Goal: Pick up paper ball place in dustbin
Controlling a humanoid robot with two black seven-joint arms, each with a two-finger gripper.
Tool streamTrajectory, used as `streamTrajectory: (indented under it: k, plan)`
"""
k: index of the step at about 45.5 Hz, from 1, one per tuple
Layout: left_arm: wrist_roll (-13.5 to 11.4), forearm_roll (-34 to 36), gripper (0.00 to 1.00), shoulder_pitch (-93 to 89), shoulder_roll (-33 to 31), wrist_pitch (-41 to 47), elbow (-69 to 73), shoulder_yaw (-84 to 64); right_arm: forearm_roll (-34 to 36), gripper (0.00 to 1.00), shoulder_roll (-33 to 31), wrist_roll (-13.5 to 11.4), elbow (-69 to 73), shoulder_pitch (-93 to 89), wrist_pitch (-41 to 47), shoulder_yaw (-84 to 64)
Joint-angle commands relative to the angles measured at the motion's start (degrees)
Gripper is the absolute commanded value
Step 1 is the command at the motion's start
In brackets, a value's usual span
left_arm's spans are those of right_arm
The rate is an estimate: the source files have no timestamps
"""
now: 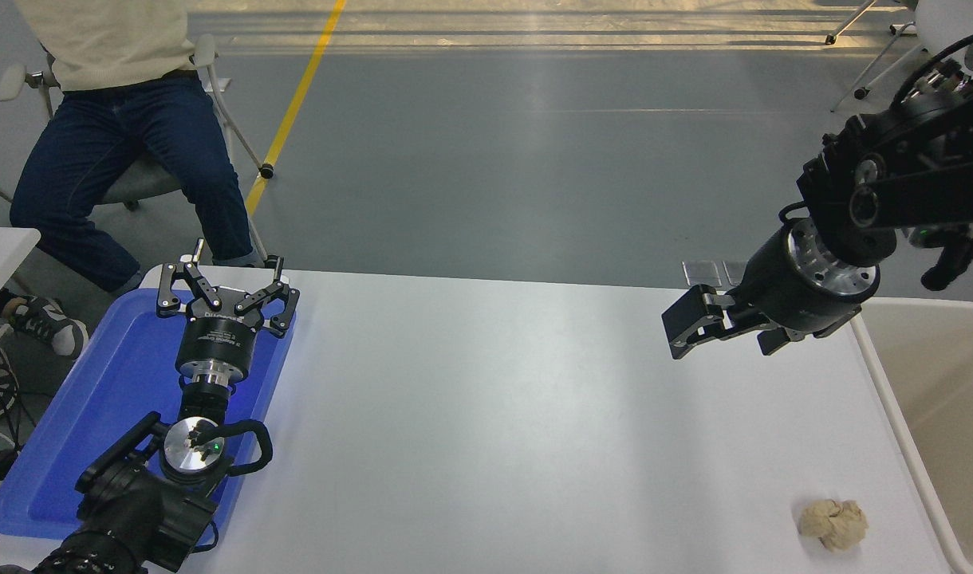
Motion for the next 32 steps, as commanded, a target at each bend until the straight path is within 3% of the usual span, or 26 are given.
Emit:
streamTrajectory:
  k: [1, 14, 32]
  plan:
    - [0.0, 0.0, 1.00, 0.0, 0.0, 0.0, 0.0, 0.0, -6.9, 1.00, -5.6, 0.0, 0.0, -1.2, -1.0, -1.5]
    - [0.0, 0.0, 1.00, 0.0, 0.0, 0.0, 0.0, 0.0, -23.1, 1.00, -16.5, 0.0, -0.6, -9.2, -7.9, -4.8]
    - [0.0, 0.0, 1.00, 0.0, 0.0, 0.0, 0.0, 0.0, -29.5, 1.00, -23.5, 0.1, -4.2, -22.6, -12.8, -4.4]
